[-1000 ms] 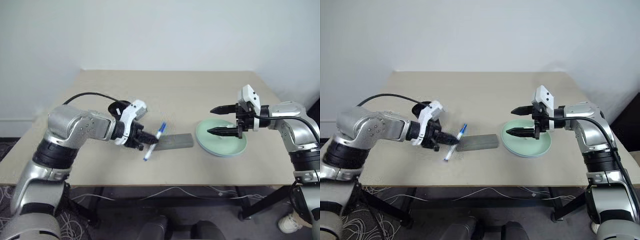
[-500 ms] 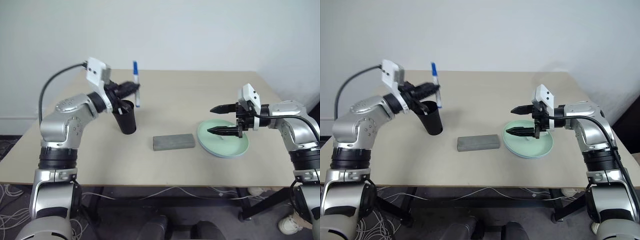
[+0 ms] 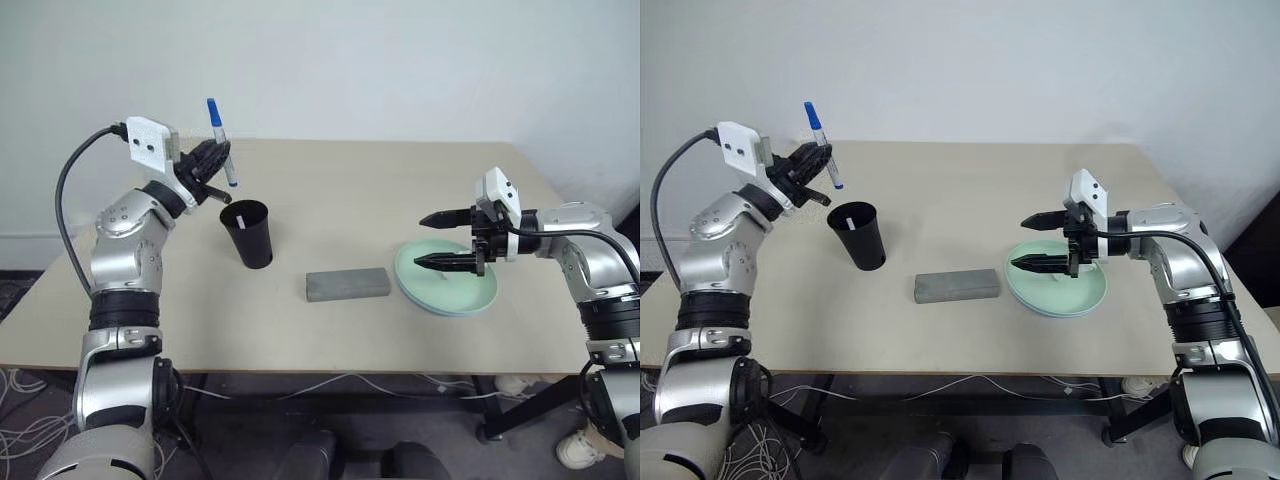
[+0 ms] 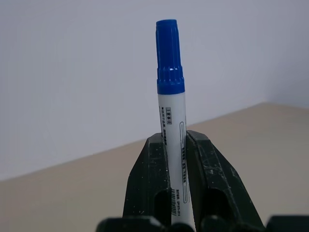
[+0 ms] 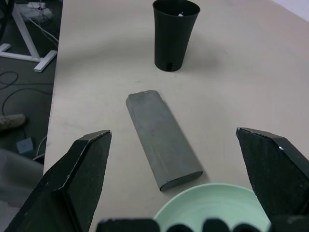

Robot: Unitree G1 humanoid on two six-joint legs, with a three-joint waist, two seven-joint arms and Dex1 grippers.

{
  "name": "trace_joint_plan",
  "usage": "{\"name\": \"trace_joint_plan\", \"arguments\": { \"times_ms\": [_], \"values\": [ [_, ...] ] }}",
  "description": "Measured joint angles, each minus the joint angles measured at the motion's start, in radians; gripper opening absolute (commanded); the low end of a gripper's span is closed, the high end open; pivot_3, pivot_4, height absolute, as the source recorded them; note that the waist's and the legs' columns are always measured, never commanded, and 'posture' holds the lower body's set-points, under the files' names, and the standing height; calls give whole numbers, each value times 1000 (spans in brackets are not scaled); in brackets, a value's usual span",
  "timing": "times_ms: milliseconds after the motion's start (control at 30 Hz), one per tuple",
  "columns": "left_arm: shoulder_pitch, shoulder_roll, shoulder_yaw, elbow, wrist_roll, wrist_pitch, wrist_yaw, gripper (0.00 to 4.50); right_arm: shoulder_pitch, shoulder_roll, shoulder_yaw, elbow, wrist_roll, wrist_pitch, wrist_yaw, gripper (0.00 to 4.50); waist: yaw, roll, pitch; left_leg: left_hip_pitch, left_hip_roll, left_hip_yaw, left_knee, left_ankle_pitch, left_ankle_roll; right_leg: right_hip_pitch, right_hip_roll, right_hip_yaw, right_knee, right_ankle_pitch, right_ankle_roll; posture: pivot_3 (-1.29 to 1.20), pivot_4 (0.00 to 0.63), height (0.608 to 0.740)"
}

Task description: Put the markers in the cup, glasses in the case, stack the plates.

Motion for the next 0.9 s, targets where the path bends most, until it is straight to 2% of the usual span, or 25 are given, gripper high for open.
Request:
{"name": "trace_joint_plan", "arguments": {
  "times_ms": [233, 533, 733, 900],
  "values": [
    [-23, -16, 18, 95, 1, 6, -15, 93, 1, 2, 0, -3, 1, 2, -1, 4500, 0, 0, 0, 0, 0, -1, 1, 0, 0, 0, 0, 0, 0, 1, 1, 0, 0, 709],
    [-25, -27, 21, 95, 3, 5, -31, 93, 2, 2, 0, -4, 1, 8, -2, 4500, 0, 0, 0, 0, 0, 0, 1, 0, 0, 0, 1, 0, 0, 1, 1, 0, 0, 709],
    [27, -43, 21, 59, 2, 14, -51, 93, 2, 2, 0, -4, 1, 8, -9, 4500, -1, 0, 0, 0, 0, 0, 1, 0, 0, 0, 1, 1, 0, 2, 1, 0, 0, 709],
    [74, -59, 20, 14, 3, 35, -52, 1734, 2, 2, 0, -4, 1, 8, -11, 4500, 0, 0, 0, 0, 0, 0, 1, 0, 1, 0, 1, 0, 0, 2, 1, 0, 0, 709]
  ]
}}
